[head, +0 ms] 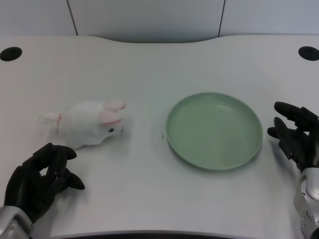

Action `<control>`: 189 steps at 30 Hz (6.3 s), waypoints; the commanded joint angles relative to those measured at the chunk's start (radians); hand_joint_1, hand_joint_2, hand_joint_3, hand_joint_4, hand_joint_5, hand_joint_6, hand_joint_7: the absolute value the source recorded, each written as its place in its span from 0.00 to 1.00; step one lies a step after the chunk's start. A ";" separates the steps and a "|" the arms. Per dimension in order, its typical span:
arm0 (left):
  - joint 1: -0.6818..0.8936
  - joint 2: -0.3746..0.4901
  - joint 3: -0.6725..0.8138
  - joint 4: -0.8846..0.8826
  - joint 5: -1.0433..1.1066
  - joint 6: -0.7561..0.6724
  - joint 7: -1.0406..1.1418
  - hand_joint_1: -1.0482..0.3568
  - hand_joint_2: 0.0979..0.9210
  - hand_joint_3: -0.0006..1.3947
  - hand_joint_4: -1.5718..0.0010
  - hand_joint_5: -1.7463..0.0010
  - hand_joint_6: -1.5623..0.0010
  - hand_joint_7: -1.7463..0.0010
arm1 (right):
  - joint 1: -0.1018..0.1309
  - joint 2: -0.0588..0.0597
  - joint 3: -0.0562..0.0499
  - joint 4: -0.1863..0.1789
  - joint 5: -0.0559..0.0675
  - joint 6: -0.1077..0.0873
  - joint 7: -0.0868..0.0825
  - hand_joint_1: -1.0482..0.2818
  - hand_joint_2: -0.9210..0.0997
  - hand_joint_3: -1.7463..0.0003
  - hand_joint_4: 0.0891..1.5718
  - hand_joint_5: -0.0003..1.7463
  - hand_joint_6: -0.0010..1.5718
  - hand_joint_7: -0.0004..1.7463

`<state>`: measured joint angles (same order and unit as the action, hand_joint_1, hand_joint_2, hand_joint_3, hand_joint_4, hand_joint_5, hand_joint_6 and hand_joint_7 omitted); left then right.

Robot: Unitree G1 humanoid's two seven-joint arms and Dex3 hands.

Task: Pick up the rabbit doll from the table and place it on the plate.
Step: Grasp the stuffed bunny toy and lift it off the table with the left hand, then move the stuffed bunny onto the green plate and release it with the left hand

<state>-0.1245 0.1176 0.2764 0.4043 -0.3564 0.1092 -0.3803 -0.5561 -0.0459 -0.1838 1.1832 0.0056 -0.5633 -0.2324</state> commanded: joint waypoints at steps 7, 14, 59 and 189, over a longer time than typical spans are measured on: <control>0.015 0.026 -0.041 0.000 0.088 -0.152 0.005 0.32 1.00 0.38 0.58 0.00 0.69 0.13 | 0.005 -0.017 -0.002 0.000 -0.003 -0.006 0.002 0.55 0.00 0.87 0.39 0.50 0.48 0.26; 0.012 0.062 -0.100 -0.029 0.203 -0.333 0.010 0.31 1.00 0.45 0.61 0.00 0.71 0.13 | -0.002 -0.012 -0.007 0.004 0.002 0.002 0.007 0.55 0.00 0.88 0.39 0.50 0.48 0.26; -0.570 0.464 -0.553 0.112 1.040 -0.390 0.010 0.02 0.99 0.05 1.00 0.95 0.97 0.94 | 0.003 0.000 -0.006 -0.003 -0.009 0.014 -0.020 0.54 0.00 0.89 0.40 0.52 0.49 0.25; -1.007 -0.234 -0.832 0.921 1.006 -0.398 0.425 0.30 0.88 0.03 0.56 0.77 0.59 0.82 | 0.018 0.003 -0.006 0.002 0.014 0.000 0.050 0.57 0.00 0.88 0.40 0.47 0.52 0.19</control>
<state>-1.1120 -0.1278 -0.5636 1.3181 0.6562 -0.2944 0.0613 -0.5321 -0.0347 -0.1866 1.1852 0.0191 -0.5708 -0.1741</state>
